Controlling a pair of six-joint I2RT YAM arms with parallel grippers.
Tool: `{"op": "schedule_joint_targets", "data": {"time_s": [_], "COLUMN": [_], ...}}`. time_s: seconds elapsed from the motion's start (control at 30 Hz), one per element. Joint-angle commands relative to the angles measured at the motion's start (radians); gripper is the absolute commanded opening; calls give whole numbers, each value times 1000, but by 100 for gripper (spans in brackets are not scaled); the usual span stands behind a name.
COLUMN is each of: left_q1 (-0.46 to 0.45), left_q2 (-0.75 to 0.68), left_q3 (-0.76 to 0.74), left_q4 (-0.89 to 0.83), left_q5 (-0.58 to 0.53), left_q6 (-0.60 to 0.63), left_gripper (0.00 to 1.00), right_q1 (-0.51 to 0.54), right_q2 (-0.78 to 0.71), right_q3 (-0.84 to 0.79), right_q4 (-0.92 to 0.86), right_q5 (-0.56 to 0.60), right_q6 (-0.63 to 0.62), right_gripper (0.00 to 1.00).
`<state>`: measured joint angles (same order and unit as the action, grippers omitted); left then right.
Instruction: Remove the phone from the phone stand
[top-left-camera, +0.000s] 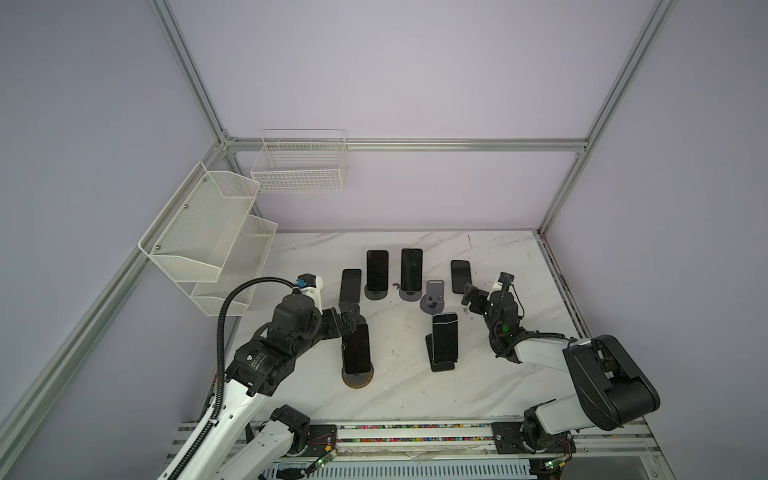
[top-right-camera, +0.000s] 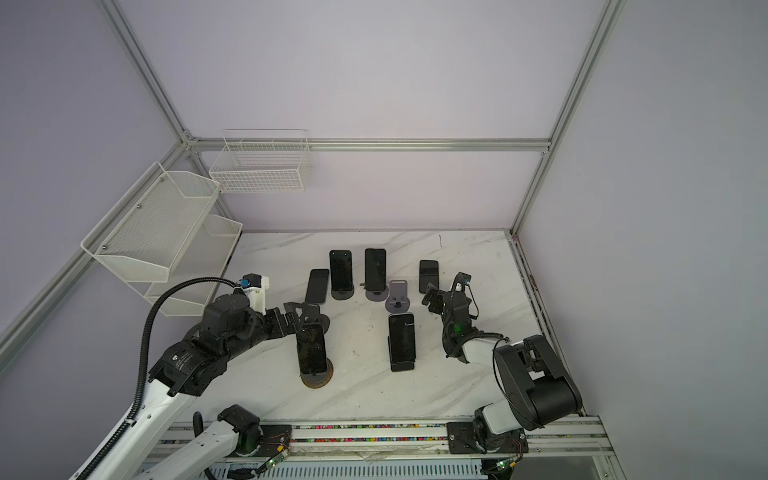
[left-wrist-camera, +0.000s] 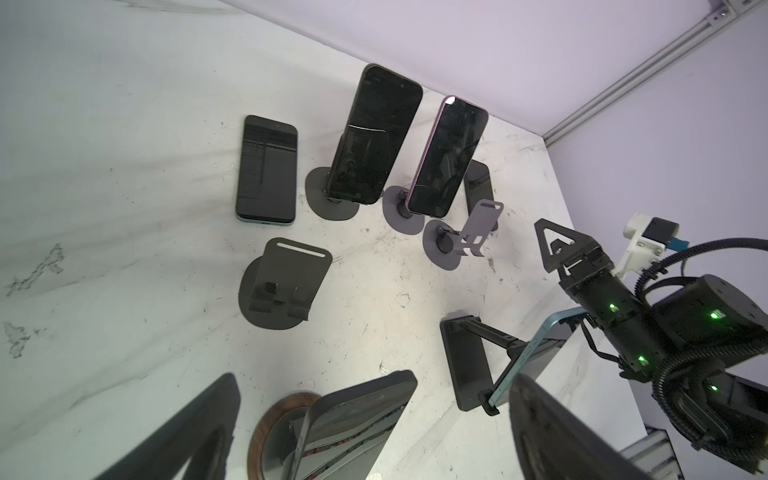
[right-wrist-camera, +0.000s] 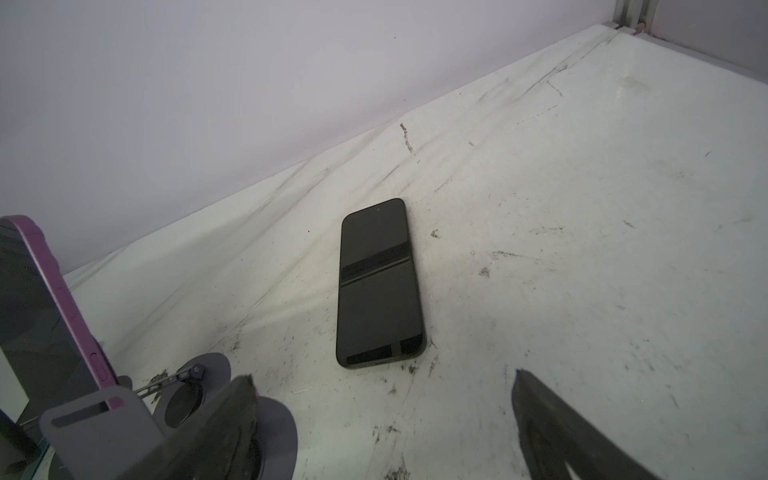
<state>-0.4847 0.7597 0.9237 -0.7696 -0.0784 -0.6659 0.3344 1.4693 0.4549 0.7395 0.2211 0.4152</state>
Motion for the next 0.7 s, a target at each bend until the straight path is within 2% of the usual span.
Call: {"op": "schedule_joint_targets", "data": {"time_s": [0.0, 0.27, 0.67], "left_q1": [-76, -226, -298], "left_q2": [12, 162, 261], "left_q3": [-29, 13, 14], "left_q4": [-46, -86, -104], "left_q5": [-200, -298, -325], "left_q6": [-82, -99, -158], "left_gripper": [100, 100, 99], "right_q1": [4, 5, 4], "right_q2": [11, 11, 12], "right_q3": [24, 24, 24], "right_q4": [-27, -24, -23], "right_q5": [17, 17, 12], "right_q6": [13, 13, 13], "right_gripper": [97, 97, 97]}}
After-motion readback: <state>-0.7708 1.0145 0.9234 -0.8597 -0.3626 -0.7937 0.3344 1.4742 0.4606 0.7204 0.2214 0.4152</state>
